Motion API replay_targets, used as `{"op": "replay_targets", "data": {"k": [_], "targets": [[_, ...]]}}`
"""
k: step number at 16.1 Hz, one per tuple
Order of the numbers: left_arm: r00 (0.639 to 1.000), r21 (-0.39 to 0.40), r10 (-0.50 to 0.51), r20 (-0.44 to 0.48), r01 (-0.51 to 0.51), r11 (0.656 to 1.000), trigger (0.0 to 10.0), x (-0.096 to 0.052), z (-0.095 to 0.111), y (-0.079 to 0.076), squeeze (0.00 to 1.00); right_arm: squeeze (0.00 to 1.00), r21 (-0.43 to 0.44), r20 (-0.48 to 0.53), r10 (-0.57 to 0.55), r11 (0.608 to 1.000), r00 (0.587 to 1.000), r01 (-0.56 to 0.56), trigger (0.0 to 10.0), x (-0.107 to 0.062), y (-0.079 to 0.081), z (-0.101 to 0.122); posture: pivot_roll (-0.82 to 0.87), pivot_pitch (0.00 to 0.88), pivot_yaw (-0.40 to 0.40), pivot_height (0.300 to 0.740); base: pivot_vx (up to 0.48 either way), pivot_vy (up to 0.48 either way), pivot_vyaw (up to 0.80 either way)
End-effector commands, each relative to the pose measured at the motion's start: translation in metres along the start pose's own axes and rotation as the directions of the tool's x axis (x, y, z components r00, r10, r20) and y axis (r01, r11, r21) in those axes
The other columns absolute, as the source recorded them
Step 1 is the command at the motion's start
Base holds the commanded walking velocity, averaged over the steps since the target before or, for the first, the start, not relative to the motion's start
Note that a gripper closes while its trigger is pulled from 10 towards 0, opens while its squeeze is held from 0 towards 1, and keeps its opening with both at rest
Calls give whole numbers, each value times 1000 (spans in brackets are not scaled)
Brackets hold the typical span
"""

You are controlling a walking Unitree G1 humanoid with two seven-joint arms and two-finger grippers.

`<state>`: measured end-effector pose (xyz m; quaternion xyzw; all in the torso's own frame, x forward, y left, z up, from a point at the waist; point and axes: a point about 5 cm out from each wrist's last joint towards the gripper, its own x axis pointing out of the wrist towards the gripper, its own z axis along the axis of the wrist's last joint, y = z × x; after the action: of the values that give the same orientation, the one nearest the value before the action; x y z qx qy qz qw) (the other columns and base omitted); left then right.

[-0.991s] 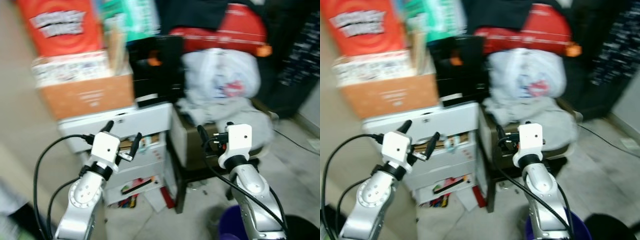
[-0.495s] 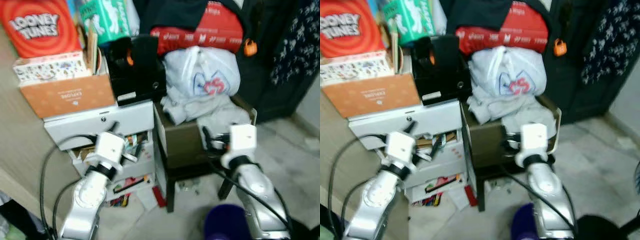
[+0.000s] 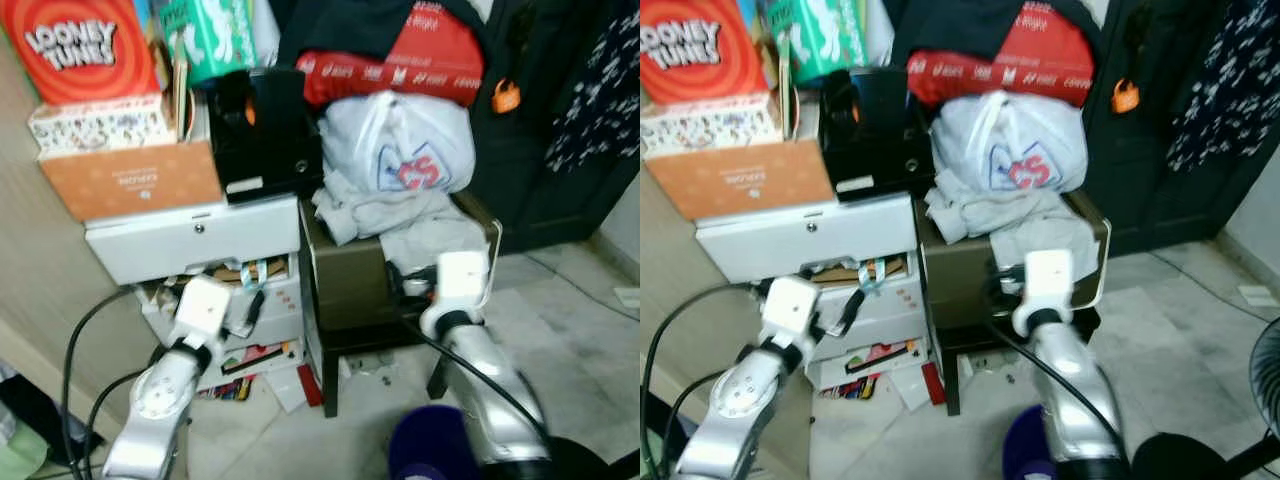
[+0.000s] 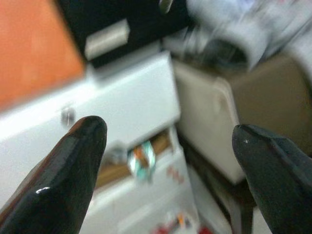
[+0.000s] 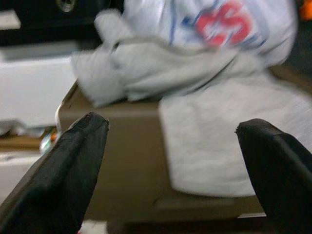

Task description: Clean up the room

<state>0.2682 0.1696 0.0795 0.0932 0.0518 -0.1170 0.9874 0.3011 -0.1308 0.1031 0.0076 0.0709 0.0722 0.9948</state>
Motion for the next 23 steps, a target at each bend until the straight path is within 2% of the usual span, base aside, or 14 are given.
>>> {"op": "replay_targets", "data": {"k": [1, 3, 5, 8, 9, 10, 11, 13, 14, 15, 18, 21, 22, 23], "targets": [[997, -38, 37, -61, -40, 998, 10000, 3, -9, 9, 0, 0, 7, -62, 19, 1000, 998, -18, 10000, 5, 9, -11, -53, 0, 12, 740, 0, 0, 0], [977, -78, 76, -200, -93, 993, 10000, 14, -31, 15, 0, 0, -5, -178, 38, 999, 983, -40, 10000, 17, 24, -35, -37, 0, 3, 740, 0, 0, 0], [933, -102, 87, -350, -130, 986, 10000, 25, -55, 16, 0, 0, 66, -326, 12, 998, 945, 10, 10000, 27, 34, -62, -24, 0, -3, 740, 0, 0, 0], [862, -7, 55, -503, -68, 998, 10000, 28, -79, 8, 0, 0, 116, -477, -60, 985, 877, 130, 10000, 29, 39, -82, 9, 0, -25, 740, 0, 0, 0], [779, -62, 16, -627, -71, 996, 10000, 16, -100, 2, 0, 0, 76, -523, -75, 988, 849, 135, 10000, 25, 45, -92, 14, 0, -35, 740, 0, 0, 0], [730, -115, -6, -683, -99, 988, 10000, 10, -110, -2, 0, 0, 33, -561, -99, 989, 822, 141, 10000, 20, 47, -102, 14, 0, -44, 740, 0, 0, 0], [720, -121, -19, -694, -91, 988, 10000, 8, -112, -3, 0, 0, 14, -587, -114, 988, 801, 151, 10000, 15, 46, -109, 13, 0, -45, 740, 0, 0, 0], [643, -84, 18, -766, -129, 988, 10000, -8, -128, -1, 0, 0, -156, -682, -201, 979, 703, 130, 10000, -13, 35, -143, 13, 0, -41, 740, 0, 0, 0], [614, -69, 39, -789, -151, 986, 10000, -14, -133, 1, 0, 0, -180, -698, -211, 977, 685, 116, 10000, -18, 32, -148, 13, 0, -41, 740, 0, 0, 0], [562, -26, 82, -823, -181, 983, 10000, -23, -139, 5, 0, 0, -234, -721, -188, 972, 667, 22, 10000, -26, 32, -157, 10, 0, -41, 740, 0, 0, 0], [526, 7, 91, -846, -159, 987, 10000, -28, -143, 7, 0, 0, -237, -735, -146, 970, 662, -49, 10000, -26, 37, -157, 7, 0, -35, 740, 0, 0, 0], [518, 18, 90, -851, -143, 990, 10000, -29, -143, 8, 0, 0, -206, -727, -112, 977, 678, -59, 10000, -21, 41, -153, 7, 0, -28, 740, 0, 0, 0], [524, 24, 90, -847, -131, 991, 10000, -27, -142, 8, 0, 996, -239, -720, -110, 966, 686, -96, 10000, -19, 42, -151, 6, 0, -22, 740, 0, 0, 800], [526, 26, 92, -846, -132, 991, 10000, -27, -141, 9, 0, 969, -244, -718, -101, 963, 689, -113, 10000, -19, 43, -150, 6, 0, -19, 740, 0, 0, 800]]}}
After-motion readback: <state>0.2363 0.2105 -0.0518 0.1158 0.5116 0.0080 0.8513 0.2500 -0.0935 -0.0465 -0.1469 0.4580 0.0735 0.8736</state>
